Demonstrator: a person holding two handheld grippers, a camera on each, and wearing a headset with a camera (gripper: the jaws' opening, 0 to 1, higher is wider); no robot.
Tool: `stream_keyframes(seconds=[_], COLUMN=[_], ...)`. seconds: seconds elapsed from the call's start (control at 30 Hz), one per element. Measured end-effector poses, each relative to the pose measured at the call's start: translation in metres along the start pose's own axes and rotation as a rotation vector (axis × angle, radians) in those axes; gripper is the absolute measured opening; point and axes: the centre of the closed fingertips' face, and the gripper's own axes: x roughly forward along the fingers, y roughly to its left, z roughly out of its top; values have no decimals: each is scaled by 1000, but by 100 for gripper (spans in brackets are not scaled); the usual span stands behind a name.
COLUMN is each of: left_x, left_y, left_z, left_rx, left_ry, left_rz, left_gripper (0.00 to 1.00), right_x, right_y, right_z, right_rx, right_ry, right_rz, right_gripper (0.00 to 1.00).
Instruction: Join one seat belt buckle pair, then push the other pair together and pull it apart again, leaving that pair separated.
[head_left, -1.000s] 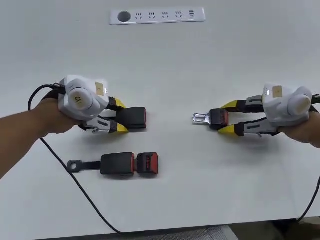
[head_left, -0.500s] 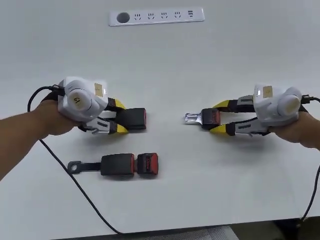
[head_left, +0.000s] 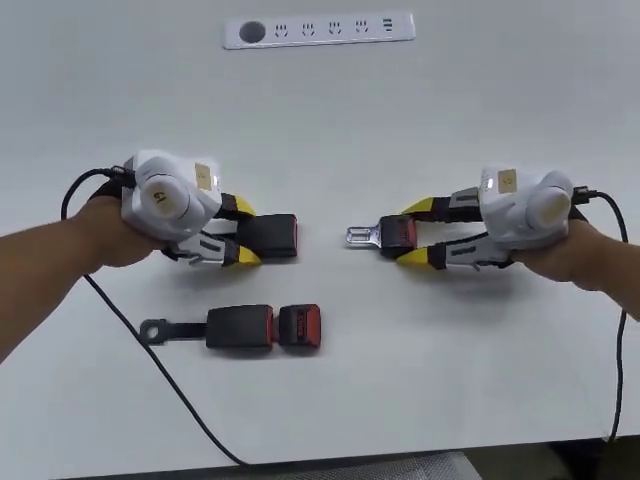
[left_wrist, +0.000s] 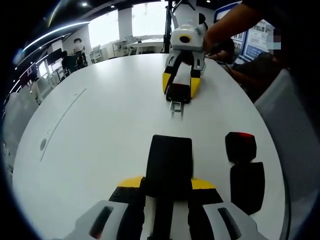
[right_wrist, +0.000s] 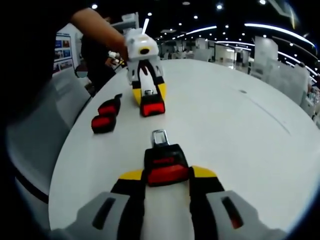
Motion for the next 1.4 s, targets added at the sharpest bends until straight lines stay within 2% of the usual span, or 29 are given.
stream_keyframes(seconds=[0.2,0.47,0.73,1.07,1.27,1.4], left_x=[0,-1,-2,-2,-2,-2], left_y=[0,0,0,0,-1,-1], left_z=[-1,-2,-3,-3,-3,-3], left_rx=[-1,0,-3,-2,12,18], left_ry=[2,6,5,7,17,16], left_rz=[0,-1,0,-5,-7,-8], left_gripper=[34,34,34,34,34,33], right_x=[12,35,51,61,59,61], right_y=[0,-1,4,11,13,14], right_z=[10,28,40,47,46,46], right_rx=[-3,-18,-36,-54,-12,-11], right_ry=[8,0,8,34,28,53], right_rz=[25,32,44,35,47,45], right_gripper=[35,35,35,35,35,34])
